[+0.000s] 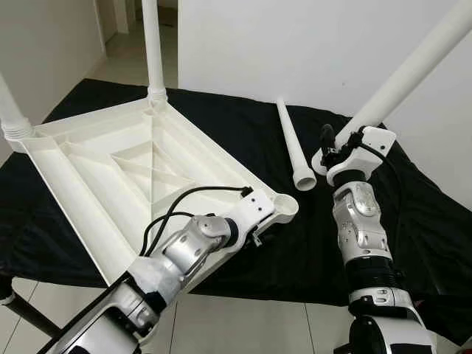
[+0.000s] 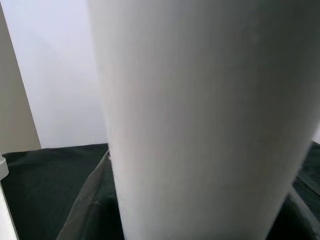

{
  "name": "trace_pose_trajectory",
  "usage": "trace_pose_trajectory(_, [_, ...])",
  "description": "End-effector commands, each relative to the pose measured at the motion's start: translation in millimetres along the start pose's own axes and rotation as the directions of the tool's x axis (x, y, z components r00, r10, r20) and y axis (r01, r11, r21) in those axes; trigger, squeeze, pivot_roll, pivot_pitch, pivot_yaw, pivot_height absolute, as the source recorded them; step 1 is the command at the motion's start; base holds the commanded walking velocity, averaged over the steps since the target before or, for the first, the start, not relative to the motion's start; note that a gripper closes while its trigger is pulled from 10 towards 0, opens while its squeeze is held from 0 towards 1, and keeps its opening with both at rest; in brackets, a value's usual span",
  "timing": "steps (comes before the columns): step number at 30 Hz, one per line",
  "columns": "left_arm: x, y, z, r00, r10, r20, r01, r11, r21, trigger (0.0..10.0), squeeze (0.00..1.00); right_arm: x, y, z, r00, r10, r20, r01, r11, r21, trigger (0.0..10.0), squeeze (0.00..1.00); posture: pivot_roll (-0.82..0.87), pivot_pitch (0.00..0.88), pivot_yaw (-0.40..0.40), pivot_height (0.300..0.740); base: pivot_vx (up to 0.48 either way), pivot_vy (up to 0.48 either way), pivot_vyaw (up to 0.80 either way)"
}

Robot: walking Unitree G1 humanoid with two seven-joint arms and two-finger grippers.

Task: Building children table

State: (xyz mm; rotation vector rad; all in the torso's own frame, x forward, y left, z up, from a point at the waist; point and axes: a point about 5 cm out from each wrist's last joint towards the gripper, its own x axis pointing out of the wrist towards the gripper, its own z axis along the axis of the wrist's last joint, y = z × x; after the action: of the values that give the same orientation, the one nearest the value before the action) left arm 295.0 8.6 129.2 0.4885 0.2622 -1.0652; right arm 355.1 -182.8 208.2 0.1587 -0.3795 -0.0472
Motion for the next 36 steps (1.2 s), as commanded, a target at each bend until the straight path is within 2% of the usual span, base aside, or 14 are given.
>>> trace_pose_trajectory(1, [-0.6, -20.5, -10.1, 0.985, -0.170, -0.034, 0.172, 0.984, 0.046, 10.0, 0.00, 1.7, -2.4, 5.7, 1.000, 0.000, 0.028, 0.000, 1.000, -0.012, 10.0, 0.00, -0.02, 0.000, -0.103, 0.740, 0.000, 0.000, 0.00])
trace_pose_trajectory(3, [-0.6, -20.5, -10.1, 0.985, -0.170, -0.034, 0.172, 0.984, 0.046, 10.0, 0.00, 1.7, -2.4, 5.7, 1.000, 0.000, 0.028, 0.000, 1.000, -0.012, 10.0, 0.00, -0.02, 0.000, -0.103, 0.740, 0.000, 0.000, 0.00])
trace_pose_trajectory(7, [-2.6, -25.5, -12.4, 0.970, -0.235, -0.056, 0.238, 0.968, 0.075, 10.0, 0.00, 3.2, -2.1, 6.3, 1.000, 0.004, 0.029, -0.004, 1.000, -0.015, 10.0, 0.00, -0.02, 0.000, -0.104, 0.740, 0.000, 0.000, 0.00])
trace_pose_trajectory(15, [-2.0, -28.6, -15.4, 0.961, -0.268, -0.071, 0.274, 0.956, 0.103, 10.0, 0.00, 3.5, -2.0, 6.7, 0.999, 0.005, 0.031, -0.005, 1.000, -0.017, 10.0, 0.00, -0.02, 0.000, -0.096, 0.740, 0.000, 0.000, 0.00])
trace_pose_trajectory(20, [-1.1, -29.9, -22.1, 0.955, -0.274, -0.118, 0.281, 0.958, 0.050, 10.0, 0.00, 3.4, -3.7, 7.9, 0.999, 0.000, 0.036, 0.000, 1.000, -0.020, 10.0, 0.00, -0.03, 0.000, -0.089, 0.740, 0.000, 0.000, 0.00])
trace_pose_trajectory(21, [-0.6, -30.0, -23.8, 0.952, -0.276, -0.130, 0.280, 0.960, 0.015, 10.0, 0.00, 3.3, -3.9, 8.1, 0.999, -0.001, 0.037, 0.002, 1.000, -0.021, 10.0, 0.00, -0.03, 0.000, -0.088, 0.740, 0.000, 0.000, 0.00])
trace_pose_trajectory(24, [1.7, -26.3, -23.3, 0.958, -0.252, -0.138, 0.252, 0.968, -0.017, 10.0, 0.00, 3.0, -4.1, 8.1, 0.999, -0.004, 0.038, 0.004, 1.000, -0.021, 10.0, 0.00, -0.03, 0.000, -0.087, 0.740, 0.000, 0.000, 0.00])
trace_pose_trajectory(27, [4.6, -20.2, -21.2, 0.965, -0.217, -0.147, 0.206, 0.974, -0.090, 10.0, 0.00, 2.5, -3.8, 7.6, 0.999, -0.004, 0.037, 0.005, 1.000, -0.020, 10.0, 0.00, -0.03, 0.000, -0.086, 0.740, 0.000, 0.000, 0.00])
trace_pose_trajectory(30, [5.6, -16.9, -18.4, 0.971, -0.195, -0.135, 0.189, 0.980, -0.056, 10.0, 0.00, 2.5, -3.8, 7.6, 0.999, -0.005, 0.037, 0.006, 1.000, -0.020, 10.0, 0.00, -0.03, 0.000, -0.086, 0.740, 0.000, 0.000, 0.00])
trace_pose_trajectory(35, [4.3, -18.7, -17.8, 0.968, -0.215, -0.129, 0.212, 0.977, -0.036, 10.0, 0.00, 2.7, -4.6, 7.7, 0.999, -0.007, 0.037, 0.008, 1.000, -0.021, 10.0, 0.00, -0.03, 0.000, -0.086, 0.740, 0.000, 0.000, 0.00])
trace_pose_trajectory(36, [3.0, -20.9, -17.2, 0.964, -0.234, -0.123, 0.233, 0.972, -0.020, 4.4, 0.00, 2.9, -5.0, 8.0, 0.999, -0.008, 0.038, 0.009, 1.000, -0.022, 10.0, 0.00, -0.03, 0.000, -0.083, 0.740, 0.000, 0.000, 0.00])
